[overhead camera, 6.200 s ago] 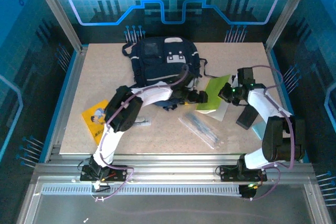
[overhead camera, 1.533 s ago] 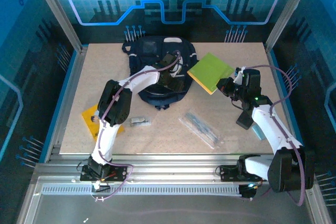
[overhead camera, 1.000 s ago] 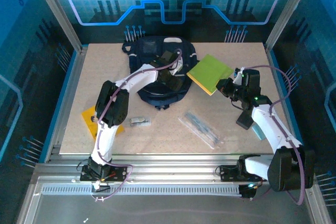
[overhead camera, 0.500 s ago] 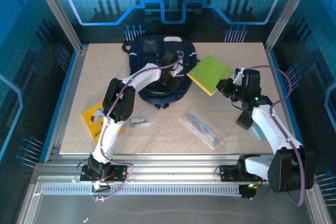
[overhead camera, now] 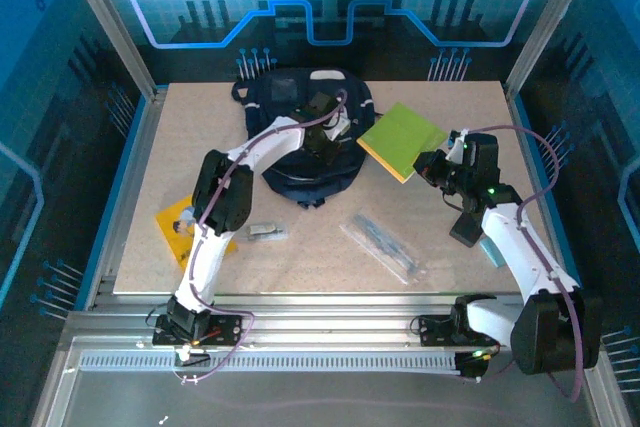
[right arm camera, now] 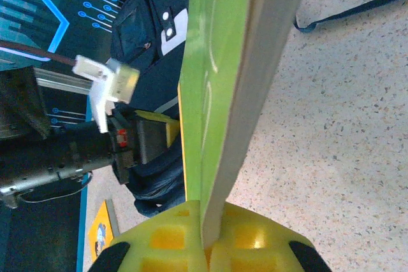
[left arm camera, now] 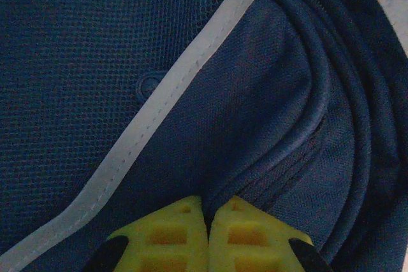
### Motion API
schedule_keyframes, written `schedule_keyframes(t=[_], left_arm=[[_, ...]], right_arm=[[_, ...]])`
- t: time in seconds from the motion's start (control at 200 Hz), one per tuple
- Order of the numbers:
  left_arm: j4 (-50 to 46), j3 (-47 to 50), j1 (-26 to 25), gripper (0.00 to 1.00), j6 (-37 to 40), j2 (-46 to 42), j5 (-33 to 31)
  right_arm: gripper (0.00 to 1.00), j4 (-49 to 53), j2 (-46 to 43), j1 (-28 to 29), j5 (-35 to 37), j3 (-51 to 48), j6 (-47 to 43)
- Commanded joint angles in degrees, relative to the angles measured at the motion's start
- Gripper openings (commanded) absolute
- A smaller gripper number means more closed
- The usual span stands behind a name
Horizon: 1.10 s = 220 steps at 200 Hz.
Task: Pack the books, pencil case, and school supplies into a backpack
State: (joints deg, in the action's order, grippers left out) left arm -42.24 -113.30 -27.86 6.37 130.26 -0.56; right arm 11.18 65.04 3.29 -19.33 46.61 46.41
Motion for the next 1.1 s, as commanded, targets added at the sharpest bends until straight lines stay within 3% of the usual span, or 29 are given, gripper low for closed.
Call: schedule_keyframes(t=[0.0, 0.62, 0.76, 1.096], left_arm=[[-0.6, -2.55, 1.7, 0.0, -7.43, -5.56, 0.06], [-4.18, -16.46, 4.27, 0.0, -11.6, -1.19, 0.4], [-4.09, -17.37, 4.28, 0.0, -12.41, -0.38, 0.64], [-3.12, -18.43, 4.3, 0.0, -15.81, 0.27, 3.23]], right_arm=[[0.0, -0.64, -1.84, -0.92, 0.19, -0.01, -1.1], [0.0, 8.68, -8.7, -0.93, -3.17, -2.76, 1.47], [0.0, 1.18, -8.04, 0.83, -6.35, -7.41, 7.68], [0.0, -19.0, -0.19, 15.47, 1.37, -10.68, 18.23]])
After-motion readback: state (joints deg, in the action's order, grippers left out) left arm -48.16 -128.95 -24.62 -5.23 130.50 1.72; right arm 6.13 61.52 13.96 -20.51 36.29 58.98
